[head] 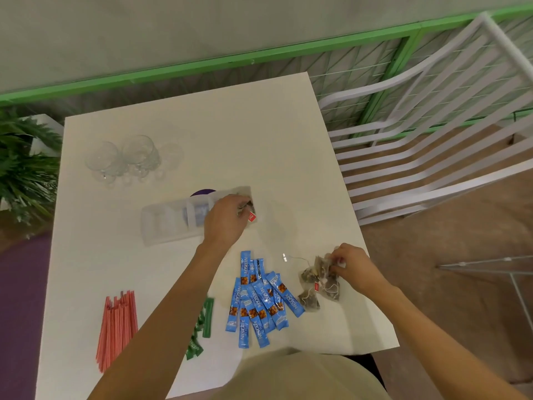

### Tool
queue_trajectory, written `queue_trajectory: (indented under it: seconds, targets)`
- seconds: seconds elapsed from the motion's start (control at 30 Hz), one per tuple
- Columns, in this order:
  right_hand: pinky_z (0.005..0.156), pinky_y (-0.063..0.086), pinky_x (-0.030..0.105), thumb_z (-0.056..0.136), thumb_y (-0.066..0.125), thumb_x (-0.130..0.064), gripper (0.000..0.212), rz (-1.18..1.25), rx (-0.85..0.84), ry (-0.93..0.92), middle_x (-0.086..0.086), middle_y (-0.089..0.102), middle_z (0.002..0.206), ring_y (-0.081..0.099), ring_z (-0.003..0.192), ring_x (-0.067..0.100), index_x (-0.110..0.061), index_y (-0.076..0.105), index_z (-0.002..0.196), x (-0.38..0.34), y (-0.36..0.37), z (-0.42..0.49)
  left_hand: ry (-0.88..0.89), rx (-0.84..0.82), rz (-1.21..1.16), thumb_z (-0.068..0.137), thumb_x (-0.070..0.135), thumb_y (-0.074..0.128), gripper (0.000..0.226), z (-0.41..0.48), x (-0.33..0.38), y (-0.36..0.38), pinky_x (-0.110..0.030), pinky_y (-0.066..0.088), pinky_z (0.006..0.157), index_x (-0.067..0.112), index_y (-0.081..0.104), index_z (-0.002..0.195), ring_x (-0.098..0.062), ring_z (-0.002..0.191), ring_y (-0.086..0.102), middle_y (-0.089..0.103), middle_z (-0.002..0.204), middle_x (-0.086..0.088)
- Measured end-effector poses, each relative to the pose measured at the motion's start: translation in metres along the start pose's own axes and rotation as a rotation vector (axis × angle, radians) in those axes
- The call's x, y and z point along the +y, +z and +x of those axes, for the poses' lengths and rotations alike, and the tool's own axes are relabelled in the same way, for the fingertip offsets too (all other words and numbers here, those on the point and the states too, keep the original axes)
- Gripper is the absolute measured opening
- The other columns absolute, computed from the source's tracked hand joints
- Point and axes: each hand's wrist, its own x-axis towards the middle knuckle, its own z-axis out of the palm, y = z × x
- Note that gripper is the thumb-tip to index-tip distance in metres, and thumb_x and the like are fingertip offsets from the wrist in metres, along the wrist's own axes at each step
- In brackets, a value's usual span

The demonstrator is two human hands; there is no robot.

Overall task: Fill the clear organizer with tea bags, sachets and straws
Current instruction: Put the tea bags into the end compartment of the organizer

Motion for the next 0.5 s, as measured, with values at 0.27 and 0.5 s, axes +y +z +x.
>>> queue_trajectory:
  seconds: [0.27,0.5]
  targets:
    - [0.074,0.051,0.025,0.084,0.071,-0.011,0.005,0.158,0.09,0.041,-0.001,0.068,0.084,0.062,0.078,0.015,-0.013,0.073,0.088,-0.008,-0.01,-0.006,0.107,0.113,-0.38,0.09,0.004,0.06,0.022,-0.046,0.003,0.005,-0.028,0.054,0.07,0.019,0.072,0.1,-0.006,0.085,0.062,0.069,0.102,0.007]
    - [0.066,0.046,0.011,0.082,0.073,-0.011,0.006,0.325,0.108,0.023,-0.003,0.071,0.078,0.063,0.076,0.01,-0.016,0.074,0.083,-0.038,-0.012,-0.01,-0.088,-0.214,-0.573,0.092,0.016,0.063,0.017,-0.087,0.019,0.037,-0.026,0.057,0.075,0.028,0.071,0.101,-0.009,0.08,0.066,0.072,0.091,0.011]
